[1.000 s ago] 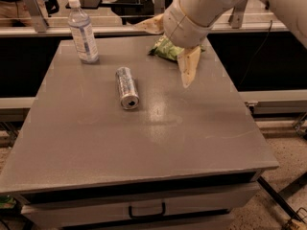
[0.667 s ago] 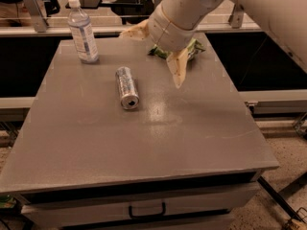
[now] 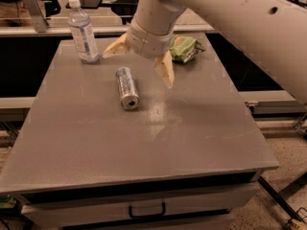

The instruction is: Place redbull can upright

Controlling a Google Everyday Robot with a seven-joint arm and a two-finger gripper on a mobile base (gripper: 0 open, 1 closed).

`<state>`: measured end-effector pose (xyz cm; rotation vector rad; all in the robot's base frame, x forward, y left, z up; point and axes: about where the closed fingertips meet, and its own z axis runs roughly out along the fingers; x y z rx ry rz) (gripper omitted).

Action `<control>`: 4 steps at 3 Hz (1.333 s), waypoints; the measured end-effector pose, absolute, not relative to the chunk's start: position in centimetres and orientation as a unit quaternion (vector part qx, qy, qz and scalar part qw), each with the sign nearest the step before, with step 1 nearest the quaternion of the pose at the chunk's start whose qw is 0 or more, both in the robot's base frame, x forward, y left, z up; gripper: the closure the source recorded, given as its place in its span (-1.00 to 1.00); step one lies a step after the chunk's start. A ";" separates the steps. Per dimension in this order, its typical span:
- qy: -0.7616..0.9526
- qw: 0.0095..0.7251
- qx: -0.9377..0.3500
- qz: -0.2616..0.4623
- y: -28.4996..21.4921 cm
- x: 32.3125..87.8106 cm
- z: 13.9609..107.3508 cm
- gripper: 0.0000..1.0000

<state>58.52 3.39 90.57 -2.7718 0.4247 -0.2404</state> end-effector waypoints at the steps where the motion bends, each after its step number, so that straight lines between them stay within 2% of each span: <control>1: 0.124 0.130 -0.981 -0.072 4.1 59.2 89.2 -1.00; 4: 0.044 0.055 -0.996 -0.059 5.0 57.9 86.0 -1.00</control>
Offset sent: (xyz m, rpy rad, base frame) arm 0.0033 0.0149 -0.0317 -0.1985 0.0841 0.1650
